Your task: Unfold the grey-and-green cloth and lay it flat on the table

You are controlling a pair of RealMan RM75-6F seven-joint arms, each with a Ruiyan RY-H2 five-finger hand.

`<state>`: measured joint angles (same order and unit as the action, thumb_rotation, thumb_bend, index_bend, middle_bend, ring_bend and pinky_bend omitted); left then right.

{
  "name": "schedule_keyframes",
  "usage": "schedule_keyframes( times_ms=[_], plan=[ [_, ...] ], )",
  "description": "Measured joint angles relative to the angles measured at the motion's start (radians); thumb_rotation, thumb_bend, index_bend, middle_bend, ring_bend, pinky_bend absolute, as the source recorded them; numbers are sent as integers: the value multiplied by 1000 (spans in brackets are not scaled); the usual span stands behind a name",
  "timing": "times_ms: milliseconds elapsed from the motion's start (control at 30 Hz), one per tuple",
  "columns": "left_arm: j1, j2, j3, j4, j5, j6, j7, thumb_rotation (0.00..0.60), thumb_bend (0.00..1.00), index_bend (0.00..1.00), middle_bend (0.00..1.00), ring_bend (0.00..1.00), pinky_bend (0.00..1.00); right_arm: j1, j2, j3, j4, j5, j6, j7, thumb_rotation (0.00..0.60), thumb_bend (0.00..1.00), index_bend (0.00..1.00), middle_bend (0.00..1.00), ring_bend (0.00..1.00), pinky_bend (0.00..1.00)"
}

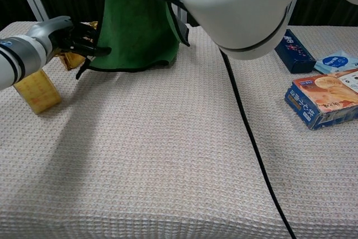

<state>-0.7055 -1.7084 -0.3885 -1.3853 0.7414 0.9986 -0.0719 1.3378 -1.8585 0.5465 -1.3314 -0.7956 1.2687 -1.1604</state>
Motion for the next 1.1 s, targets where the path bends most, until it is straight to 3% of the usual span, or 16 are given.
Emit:
schedule_keyframes(
  times_ms=[267, 400, 533, 667, 867, 1100],
  plan=[
    [41, 36, 26, -39, 141, 27, -49, 600, 428, 648, 369, 262, 281, -117, 102, -48, -187, -23, 23, 111, 600, 642, 755, 252, 0, 0],
    [67, 100, 51, -91, 248, 47, -62, 600, 428, 653, 365, 262, 271, -211, 189, -91, -301, -61, 31, 223, 600, 642, 755, 254, 0, 0],
    [73, 165, 62, -116, 315, 55, -50, 600, 426, 653, 361, 261, 264, -272, 248, -117, -338, -106, 26, 344, 600, 640, 753, 255, 0, 0],
    [45, 181, 41, -91, 311, 30, -29, 600, 424, 653, 359, 260, 258, -305, 273, -123, -307, -145, 5, 480, 600, 638, 751, 260, 0, 0],
    [-21, 189, -30, -8, 270, -15, -21, 600, 423, 653, 359, 261, 253, -314, 276, -94, -149, -188, -50, 691, 600, 620, 751, 276, 0, 0],
    [-72, 165, -83, 109, 272, 41, -5, 600, 423, 652, 357, 261, 252, -302, 260, -49, -8, -269, -87, 944, 600, 618, 751, 287, 0, 0]
  ],
)
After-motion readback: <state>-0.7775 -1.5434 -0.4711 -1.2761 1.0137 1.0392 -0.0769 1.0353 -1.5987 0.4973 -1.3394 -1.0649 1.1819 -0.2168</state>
